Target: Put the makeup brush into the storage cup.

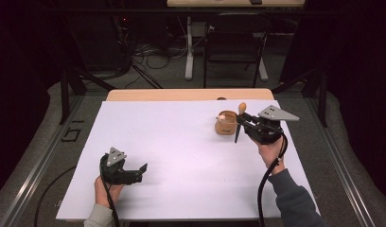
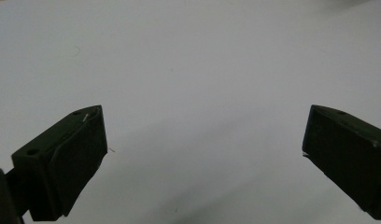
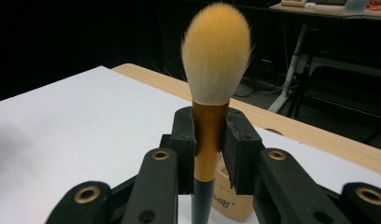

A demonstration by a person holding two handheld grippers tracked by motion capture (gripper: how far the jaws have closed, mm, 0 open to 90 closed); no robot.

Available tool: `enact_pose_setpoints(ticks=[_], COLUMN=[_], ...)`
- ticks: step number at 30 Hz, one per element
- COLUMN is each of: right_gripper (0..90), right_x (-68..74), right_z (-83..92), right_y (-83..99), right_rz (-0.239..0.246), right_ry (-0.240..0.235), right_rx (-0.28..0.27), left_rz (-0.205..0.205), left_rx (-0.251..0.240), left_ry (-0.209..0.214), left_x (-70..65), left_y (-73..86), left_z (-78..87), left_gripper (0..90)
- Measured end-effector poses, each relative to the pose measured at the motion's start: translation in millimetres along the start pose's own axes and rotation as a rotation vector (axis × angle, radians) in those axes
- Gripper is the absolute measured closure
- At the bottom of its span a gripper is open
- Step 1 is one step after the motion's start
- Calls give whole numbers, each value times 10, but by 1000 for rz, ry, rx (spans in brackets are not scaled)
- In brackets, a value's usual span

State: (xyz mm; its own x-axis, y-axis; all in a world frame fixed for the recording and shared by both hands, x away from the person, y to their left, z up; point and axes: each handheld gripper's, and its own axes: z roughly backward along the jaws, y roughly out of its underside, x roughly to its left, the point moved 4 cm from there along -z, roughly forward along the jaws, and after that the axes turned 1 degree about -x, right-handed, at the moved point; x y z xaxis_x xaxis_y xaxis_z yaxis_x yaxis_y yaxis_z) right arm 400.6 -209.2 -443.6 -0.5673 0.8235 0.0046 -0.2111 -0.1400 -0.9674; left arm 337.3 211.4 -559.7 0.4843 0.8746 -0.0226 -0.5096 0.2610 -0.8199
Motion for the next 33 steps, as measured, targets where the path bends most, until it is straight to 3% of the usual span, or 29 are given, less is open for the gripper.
enact_pose_setpoints(ticks=[33], right_gripper=[762], right_x=[-81], right_z=[-57], right_y=[-264], right_rz=[9], right_ry=[49], right_rx=[-92], left_rz=[7], left_rx=[-17], left_ry=[-3], left_x=[35], left_y=[-5], left_z=[39], left_gripper=[1])
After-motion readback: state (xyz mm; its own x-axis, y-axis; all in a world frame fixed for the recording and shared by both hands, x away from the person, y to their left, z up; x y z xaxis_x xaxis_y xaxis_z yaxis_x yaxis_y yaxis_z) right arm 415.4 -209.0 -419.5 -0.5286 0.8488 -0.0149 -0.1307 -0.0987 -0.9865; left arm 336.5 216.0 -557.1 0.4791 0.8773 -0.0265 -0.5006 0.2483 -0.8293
